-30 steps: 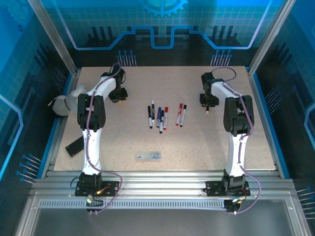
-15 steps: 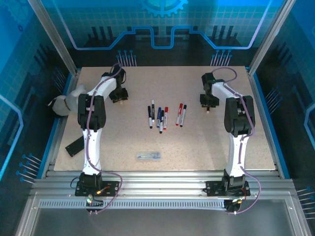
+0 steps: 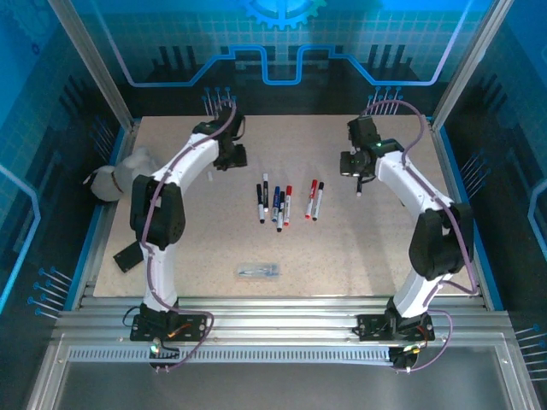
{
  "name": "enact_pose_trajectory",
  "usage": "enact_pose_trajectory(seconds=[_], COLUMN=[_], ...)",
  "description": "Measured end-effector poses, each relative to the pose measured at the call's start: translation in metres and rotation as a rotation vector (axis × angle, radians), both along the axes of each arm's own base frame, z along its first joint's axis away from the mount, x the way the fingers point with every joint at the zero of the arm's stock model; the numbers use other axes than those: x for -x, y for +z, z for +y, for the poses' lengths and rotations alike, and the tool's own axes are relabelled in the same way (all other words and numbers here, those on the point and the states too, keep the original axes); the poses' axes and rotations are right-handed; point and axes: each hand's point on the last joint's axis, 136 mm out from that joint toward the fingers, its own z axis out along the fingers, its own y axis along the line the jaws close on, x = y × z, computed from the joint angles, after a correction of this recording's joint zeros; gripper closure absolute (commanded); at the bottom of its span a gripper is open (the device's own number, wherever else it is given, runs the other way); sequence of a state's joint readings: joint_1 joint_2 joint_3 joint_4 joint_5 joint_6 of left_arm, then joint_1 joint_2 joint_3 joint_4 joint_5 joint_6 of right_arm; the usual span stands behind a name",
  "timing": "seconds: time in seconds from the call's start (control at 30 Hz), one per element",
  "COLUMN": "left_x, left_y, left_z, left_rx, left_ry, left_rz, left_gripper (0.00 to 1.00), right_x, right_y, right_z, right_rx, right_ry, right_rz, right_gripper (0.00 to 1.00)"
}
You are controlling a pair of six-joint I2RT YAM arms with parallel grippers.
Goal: Open the pen caps
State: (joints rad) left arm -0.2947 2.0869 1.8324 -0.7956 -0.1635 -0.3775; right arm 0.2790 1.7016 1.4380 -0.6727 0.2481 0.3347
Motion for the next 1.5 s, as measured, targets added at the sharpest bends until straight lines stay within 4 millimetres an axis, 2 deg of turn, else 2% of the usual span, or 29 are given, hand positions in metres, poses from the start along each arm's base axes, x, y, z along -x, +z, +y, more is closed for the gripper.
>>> enact_pose_trajectory(seconds=[0.07, 0.13, 0.2, 0.3, 0.47, 0.97, 1.3, 1.5], left_x=[0.003, 0.006, 0.008, 0.006, 0.006, 0.011, 0.027, 0.028], left_y=[-0.003, -0.011, -0.023, -0.042, -0.057, -0.063, -0.083, -0.092], left_z=[-0.021, -0.034, -0.040, -0.044, -0.049, -0.061, -0.056, -0.056], left_rx=[0.018, 0.025, 0.025, 0.020, 0.020, 0.023, 0.002, -0.001], left_ry=[-0.031, -0.053, -0.061, -0.060, -0.063, -0.082, -0.084, -0.083], left_rz=[0.000, 0.015, 0.039, 0.074, 0.101, 0.115, 0.170, 0.180], left_gripper=[0.58, 0.58, 0.60, 0.60, 0.61, 0.61, 0.61, 0.62], right_x=[0.013, 0.023, 0.032, 0.041, 0.041, 0.040, 0.039, 0.041], right_y=[-0.002, -0.009, -0.017, -0.023, -0.022, -0.028, -0.034, -0.038], right_z=[0.024, 0.042, 0.055, 0.066, 0.071, 0.079, 0.083, 0.083], right_rx=[-0.012, -0.018, -0.021, -0.022, -0.034, -0.053, -0.068, -0.070], right_ry=[0.054, 0.094, 0.124, 0.144, 0.144, 0.160, 0.168, 0.170], right_rz=[0.001, 0.017, 0.038, 0.055, 0.048, 0.057, 0.069, 0.080], right_gripper=[0.64, 0.65, 0.65, 0.65, 0.64, 0.62, 0.63, 0.63])
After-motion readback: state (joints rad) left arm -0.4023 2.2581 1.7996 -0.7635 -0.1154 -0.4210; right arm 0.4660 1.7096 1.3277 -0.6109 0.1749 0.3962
